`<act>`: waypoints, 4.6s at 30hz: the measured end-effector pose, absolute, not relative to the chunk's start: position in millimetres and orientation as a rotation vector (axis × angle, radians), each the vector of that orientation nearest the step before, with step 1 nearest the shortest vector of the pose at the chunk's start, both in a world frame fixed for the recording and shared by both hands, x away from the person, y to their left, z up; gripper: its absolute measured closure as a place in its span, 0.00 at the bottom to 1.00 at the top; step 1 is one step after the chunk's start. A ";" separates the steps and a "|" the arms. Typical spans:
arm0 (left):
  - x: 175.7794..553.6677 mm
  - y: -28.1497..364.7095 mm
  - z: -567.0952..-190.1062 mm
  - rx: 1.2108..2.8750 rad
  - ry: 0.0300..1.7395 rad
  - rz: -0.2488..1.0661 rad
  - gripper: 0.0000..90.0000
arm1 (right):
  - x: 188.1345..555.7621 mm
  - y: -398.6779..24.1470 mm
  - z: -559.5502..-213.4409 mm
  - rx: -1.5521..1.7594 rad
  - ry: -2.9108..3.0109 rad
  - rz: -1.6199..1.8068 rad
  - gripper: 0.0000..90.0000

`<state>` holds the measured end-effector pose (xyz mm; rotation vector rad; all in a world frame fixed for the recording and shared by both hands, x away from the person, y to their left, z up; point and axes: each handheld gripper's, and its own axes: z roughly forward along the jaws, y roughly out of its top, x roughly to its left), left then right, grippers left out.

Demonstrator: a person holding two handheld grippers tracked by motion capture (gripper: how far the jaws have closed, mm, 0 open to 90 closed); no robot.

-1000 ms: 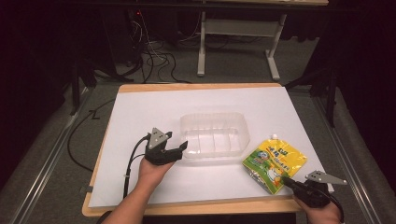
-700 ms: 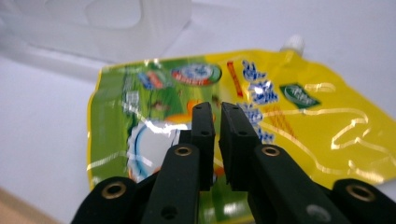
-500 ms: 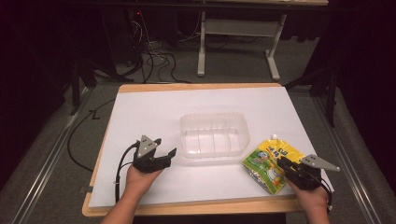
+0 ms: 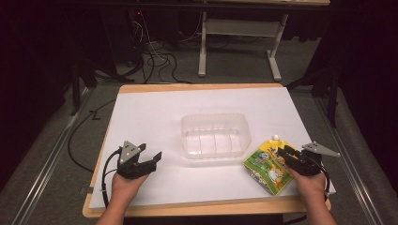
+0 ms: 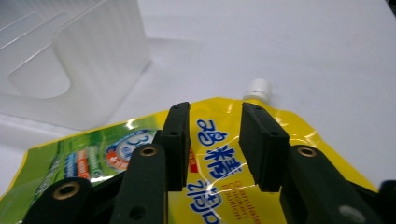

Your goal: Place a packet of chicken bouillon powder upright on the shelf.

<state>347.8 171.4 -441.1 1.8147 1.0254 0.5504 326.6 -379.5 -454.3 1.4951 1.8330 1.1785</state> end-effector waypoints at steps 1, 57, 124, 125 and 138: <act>348.2 171.3 -441.1 1.815 1.026 0.549 0.33 | 326.1 -383.0 -453.7 1.507 1.819 1.178 0.68; 350.1 157.7 -441.2 1.863 0.965 0.548 0.33 | 312.5 -436.0 -464.6 1.885 1.637 1.392 0.57; 346.5 151.8 -439.1 1.858 0.916 0.545 0.36 | 280.8 -403.0 -368.4 1.292 1.444 1.421 1.00; 346.5 150.5 -439.5 1.858 0.910 0.542 0.36 | 279.2 -404.5 -370.9 1.284 1.430 1.430 1.00; 350.5 115.0 -446.3 1.889 0.841 0.500 0.38 | 260.8 -399.0 -379.3 1.260 1.469 1.366 0.96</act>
